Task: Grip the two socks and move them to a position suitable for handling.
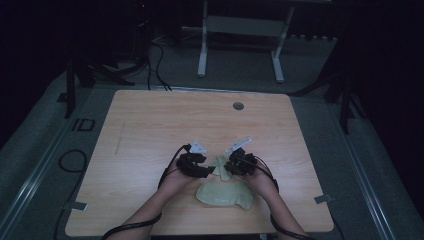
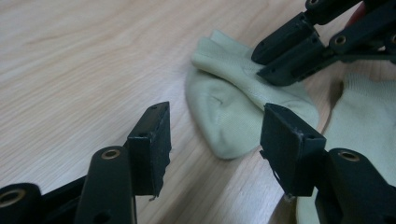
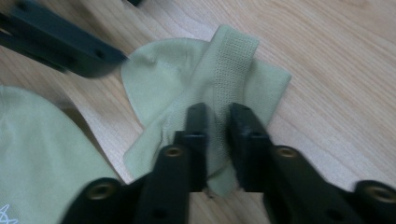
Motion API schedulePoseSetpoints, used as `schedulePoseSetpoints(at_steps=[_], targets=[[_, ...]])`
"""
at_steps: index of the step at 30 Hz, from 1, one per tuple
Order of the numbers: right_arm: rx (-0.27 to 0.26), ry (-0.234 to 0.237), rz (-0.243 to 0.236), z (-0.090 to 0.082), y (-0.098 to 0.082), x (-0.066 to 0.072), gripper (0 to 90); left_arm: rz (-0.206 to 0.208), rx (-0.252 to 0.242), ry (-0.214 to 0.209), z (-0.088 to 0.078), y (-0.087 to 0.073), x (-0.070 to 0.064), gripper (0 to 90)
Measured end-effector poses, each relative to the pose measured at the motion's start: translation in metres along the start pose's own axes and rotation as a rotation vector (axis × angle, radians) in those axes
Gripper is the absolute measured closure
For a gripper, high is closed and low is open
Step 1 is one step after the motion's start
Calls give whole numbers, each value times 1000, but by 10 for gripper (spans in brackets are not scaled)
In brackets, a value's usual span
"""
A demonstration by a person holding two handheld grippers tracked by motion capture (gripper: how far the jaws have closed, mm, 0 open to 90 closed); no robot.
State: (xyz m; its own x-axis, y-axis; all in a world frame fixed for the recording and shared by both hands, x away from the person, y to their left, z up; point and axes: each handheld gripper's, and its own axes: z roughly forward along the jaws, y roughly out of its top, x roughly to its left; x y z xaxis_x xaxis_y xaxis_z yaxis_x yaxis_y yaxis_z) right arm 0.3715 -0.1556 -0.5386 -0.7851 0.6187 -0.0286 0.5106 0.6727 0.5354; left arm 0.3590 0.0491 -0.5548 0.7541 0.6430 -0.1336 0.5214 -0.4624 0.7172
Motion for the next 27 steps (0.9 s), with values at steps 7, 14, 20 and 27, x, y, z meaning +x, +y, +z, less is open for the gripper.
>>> schedulePoseSetpoints(at_steps=[7, 14, 20, 27], targets=[[-18, -11, 5, 1, -2, 0, 870, 13, 44, 19, 12, 4, 1, 622], [-58, -20, 15, -9, -2, -1, 874, -1, 41, 25, 16, 7, -1, 865], [-120, -42, 43, -35, -1, -10, 876, 1, 15, 35, 9, 12, -5, 876], [-144, -72, 88, -57, -13, -30, 875, 15, -4, 76, -12, 15, -3, 876]])
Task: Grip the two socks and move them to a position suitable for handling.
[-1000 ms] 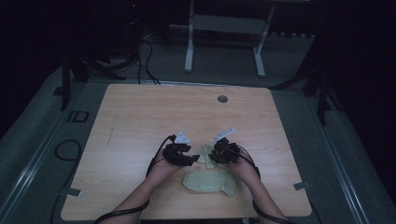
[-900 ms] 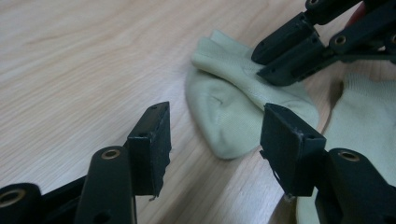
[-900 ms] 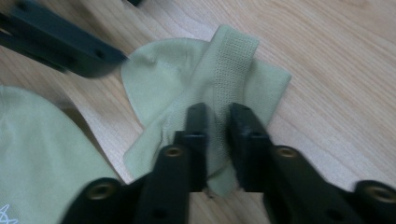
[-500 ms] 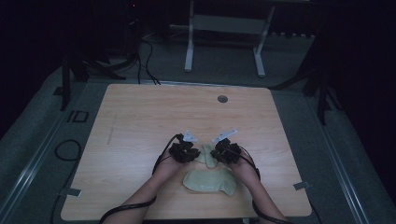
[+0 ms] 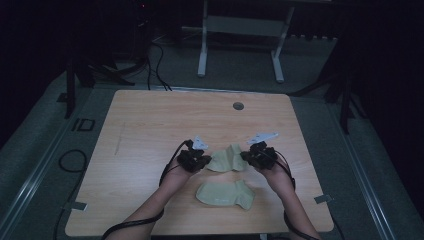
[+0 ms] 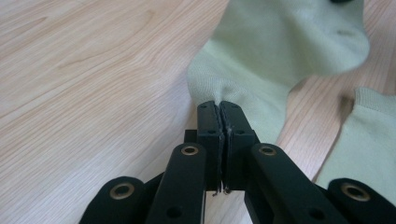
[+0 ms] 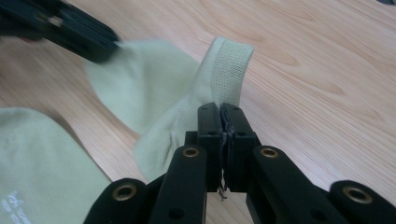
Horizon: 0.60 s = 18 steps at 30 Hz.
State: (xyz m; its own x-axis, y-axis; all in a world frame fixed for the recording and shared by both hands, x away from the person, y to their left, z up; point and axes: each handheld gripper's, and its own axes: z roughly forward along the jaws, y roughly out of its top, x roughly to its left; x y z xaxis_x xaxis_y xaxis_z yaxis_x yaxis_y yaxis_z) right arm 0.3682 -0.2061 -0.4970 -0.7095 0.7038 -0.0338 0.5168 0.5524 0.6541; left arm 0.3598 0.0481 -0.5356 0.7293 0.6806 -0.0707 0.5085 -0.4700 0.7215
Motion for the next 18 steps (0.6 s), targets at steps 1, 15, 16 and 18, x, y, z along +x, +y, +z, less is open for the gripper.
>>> schedulePoseSetpoints(at_steps=[1, 15, 16, 18], targets=[[0, 0, 0, 0, 0, 0, 875, 1, 1, 10, -3, -1, 1, 876], [96, -24, 64, 28, -30, -27, 874, -26, 46, 15, 5, -15, 15, 872], [96, -22, 68, 29, -31, -28, 873, -33, 50, 15, 6, -16, 15, 870], [97, -19, 71, 31, -31, -28, 862, -43, 54, 4, 6, -16, 16, 797]])
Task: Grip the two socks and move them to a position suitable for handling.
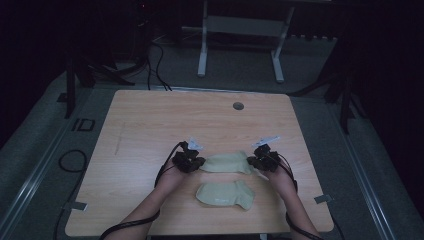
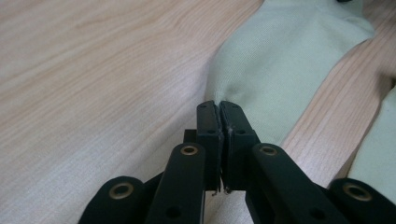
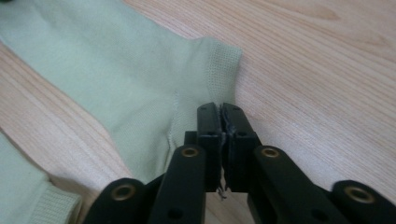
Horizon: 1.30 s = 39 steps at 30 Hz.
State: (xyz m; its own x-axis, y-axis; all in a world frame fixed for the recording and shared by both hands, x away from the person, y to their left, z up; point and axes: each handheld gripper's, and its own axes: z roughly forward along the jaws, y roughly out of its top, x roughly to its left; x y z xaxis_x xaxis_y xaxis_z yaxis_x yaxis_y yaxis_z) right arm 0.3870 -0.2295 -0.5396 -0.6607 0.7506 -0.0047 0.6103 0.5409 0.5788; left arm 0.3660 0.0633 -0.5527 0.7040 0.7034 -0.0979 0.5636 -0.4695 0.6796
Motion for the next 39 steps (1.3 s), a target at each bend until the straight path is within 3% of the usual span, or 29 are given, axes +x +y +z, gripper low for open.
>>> schedulePoseSetpoints(at_steps=[2, 3, 5, 7, 8, 11, 12, 17, 22, 26, 30, 39], targets=[[0, 13, 14, 0, 1, -1, 757, -22, -33, 0, -5, 0, 3, 664], [0, 13, 14, 0, 1, -1, 757, -22, -33, 0, -5, 0, 3, 647], [-14, 11, 7, -5, 4, 1, 735, -19, -66, 17, -13, 2, 3, 657], [-20, 11, 6, -7, 4, 2, 735, -19, -66, 17, -13, 2, 3, 687], [-37, 6, 6, -11, 6, 5, 748, -2, -92, 14, -18, 5, -1, 779], [-56, 15, 5, -13, 6, 14, 801, 17, -90, -9, -17, 7, -7, 871], [-53, 23, -3, -12, 5, 17, 807, 42, -69, -22, -12, 8, -12, 874], [-22, 31, -25, -1, -4, 26, 815, 35, -19, -47, 0, 2, -15, 874], [-23, 49, -2, 2, -10, 23, 801, 25, 11, -31, 5, -6, -10, 874], [-3, 27, -41, 7, -1, 16, 777, 12, 14, -8, 5, -6, -5, 874], [-7, 26, -13, 12, 5, 7, 778, 14, 15, 17, 4, -5, -2, 874], [-28, 2, -2, 8, -3, 17, 778, 3, 14, 43, 9, 2, 7, 874]])
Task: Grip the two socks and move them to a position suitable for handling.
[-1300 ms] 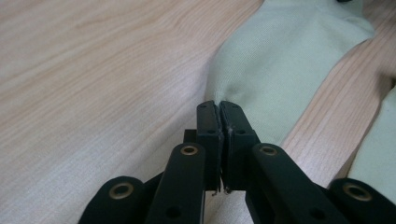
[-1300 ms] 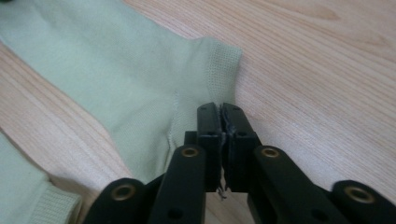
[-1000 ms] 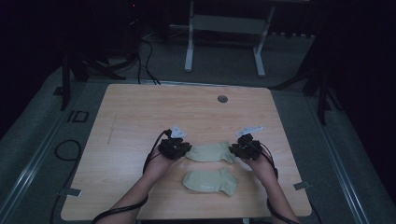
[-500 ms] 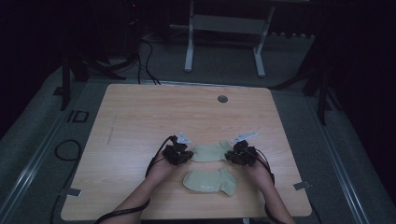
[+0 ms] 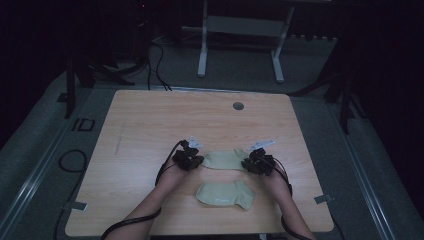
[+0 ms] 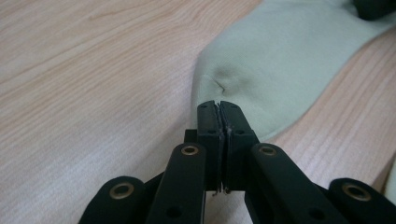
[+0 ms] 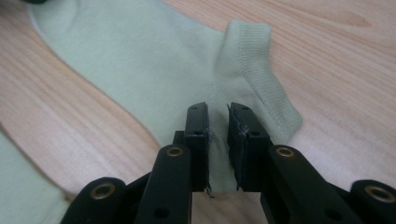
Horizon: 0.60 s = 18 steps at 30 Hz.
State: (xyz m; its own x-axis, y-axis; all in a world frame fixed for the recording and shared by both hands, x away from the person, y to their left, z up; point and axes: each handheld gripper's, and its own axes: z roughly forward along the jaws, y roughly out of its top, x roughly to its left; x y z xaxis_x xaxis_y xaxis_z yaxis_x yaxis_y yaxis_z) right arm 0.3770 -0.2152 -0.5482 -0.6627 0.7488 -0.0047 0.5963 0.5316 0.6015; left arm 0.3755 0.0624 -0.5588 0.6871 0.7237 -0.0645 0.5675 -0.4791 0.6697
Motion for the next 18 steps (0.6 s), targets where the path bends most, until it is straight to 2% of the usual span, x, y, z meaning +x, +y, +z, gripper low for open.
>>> schedulePoseSetpoints(at_steps=[7, 8, 9, 10, 11, 12, 13, 15, 18], targets=[[7, -1, 1, 0, 0, 1, 774, -8, 3, -3, 1, 2, 0, 872], [6, -2, 5, 0, 1, 1, 759, -9, 0, -12, 1, 3, 0, 859], [6, -2, 5, 0, 1, 1, 759, -9, 0, -12, 1, 3, 0, 808], [3, 17, 10, -1, 1, 3, 703, -11, -6, -21, 0, 3, -1, 780], [3, 17, 10, -1, 1, 3, 703, -6, -13, -25, -1, 3, -1, 780], [-3, 25, -9, -2, 1, 5, 623, -6, -23, -34, -2, 4, -2, 731], [-3, 25, -9, -2, 1, 5, 623, -2, -28, -37, -4, 4, -2, 731], [-11, 26, -14, -3, 1, 7, 501, -7, -48, -44, -7, 4, -5, 694], [-30, 33, -14, -7, 1, 10, 391, -10, -50, -52, -9, 5, -8, 633]])
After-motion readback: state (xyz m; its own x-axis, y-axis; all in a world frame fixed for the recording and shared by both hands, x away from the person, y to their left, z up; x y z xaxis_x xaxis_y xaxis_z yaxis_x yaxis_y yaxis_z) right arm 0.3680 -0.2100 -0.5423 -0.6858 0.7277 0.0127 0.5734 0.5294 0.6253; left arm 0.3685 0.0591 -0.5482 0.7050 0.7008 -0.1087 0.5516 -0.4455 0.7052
